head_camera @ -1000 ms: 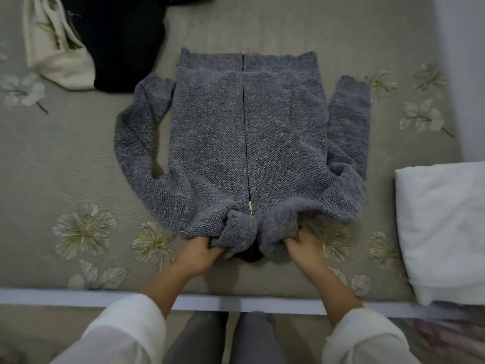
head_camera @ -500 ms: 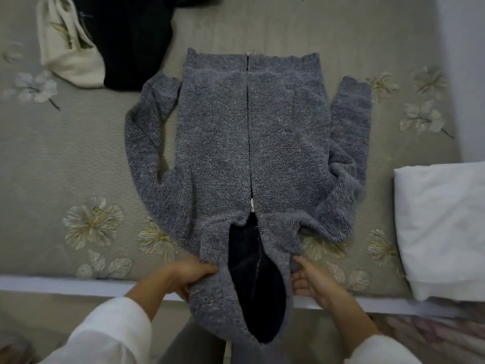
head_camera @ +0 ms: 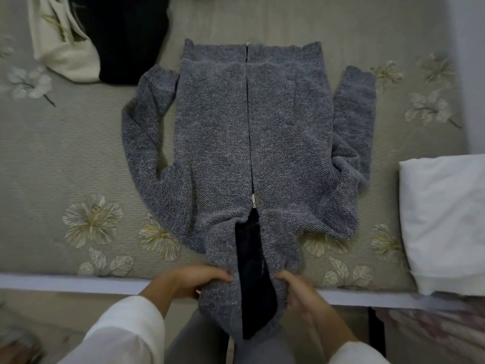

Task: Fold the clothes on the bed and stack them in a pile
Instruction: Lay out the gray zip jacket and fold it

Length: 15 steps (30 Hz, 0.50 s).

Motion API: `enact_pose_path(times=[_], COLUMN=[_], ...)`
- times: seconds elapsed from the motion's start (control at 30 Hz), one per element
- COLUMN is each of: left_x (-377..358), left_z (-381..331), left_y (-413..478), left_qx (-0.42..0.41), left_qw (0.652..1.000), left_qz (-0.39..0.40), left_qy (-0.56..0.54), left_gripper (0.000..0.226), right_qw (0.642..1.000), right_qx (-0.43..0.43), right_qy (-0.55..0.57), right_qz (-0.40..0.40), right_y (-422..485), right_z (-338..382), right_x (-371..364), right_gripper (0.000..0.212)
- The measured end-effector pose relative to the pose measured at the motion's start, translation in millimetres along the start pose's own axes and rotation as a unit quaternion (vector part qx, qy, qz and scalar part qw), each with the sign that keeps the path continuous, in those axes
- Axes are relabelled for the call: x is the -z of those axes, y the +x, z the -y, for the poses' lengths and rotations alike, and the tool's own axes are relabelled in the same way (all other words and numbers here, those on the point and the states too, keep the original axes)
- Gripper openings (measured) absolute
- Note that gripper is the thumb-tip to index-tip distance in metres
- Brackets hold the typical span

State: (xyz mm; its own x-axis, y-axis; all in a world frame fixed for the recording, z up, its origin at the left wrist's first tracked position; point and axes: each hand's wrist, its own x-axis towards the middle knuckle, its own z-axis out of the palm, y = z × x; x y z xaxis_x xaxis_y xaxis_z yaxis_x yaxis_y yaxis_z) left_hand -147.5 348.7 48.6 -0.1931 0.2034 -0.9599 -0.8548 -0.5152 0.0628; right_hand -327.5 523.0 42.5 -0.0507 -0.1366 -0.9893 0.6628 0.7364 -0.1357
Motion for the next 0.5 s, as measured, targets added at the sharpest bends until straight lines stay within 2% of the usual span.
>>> enact_pose_path(times=[0.1, 0.17, 0.23, 0.3, 0.37, 0.43, 0.5], left_x=[1, -1, 0, 8, 20, 31, 36], left_z=[8, 12, 7, -6, -24, -46, -70], left_y=[-3, -6, -9, -15, -25, -33, -36], left_qx=[0.087, 0.139, 0.14, 0.092, 0.013, -0.077, -0.177], left_qw=[0.992, 0.982, 0.983, 0.99, 0.983, 0.956, 0.9], left_qz=[0.094, 0.105, 0.1, 0.102, 0.114, 0.109, 0.109], left_qy=[0.021, 0.075, 0.068, -0.025, -0.141, -0.262, -0.382], left_gripper=[0.046, 0.051, 0.049, 0.042, 0.035, 0.033, 0.036], right_qw=[0.993, 0.977, 0.961, 0.966, 0.982, 0.991, 0.987], right_qx=[-0.075, -0.115, -0.115, -0.07, -0.006, 0.065, 0.13], right_qy=[-0.058, -0.137, -0.213, -0.214, -0.145, -0.05, 0.054], right_qz=[0.071, 0.116, 0.135, 0.129, 0.121, 0.101, 0.076], right_y=[-9, -14, -20, -27, -31, -32, -30], right_z=[15, 26, 44, 66, 89, 114, 139], right_x=[20, 35, 43, 45, 42, 35, 25], right_gripper=[0.029, 0.037, 0.041, 0.035, 0.034, 0.036, 0.029])
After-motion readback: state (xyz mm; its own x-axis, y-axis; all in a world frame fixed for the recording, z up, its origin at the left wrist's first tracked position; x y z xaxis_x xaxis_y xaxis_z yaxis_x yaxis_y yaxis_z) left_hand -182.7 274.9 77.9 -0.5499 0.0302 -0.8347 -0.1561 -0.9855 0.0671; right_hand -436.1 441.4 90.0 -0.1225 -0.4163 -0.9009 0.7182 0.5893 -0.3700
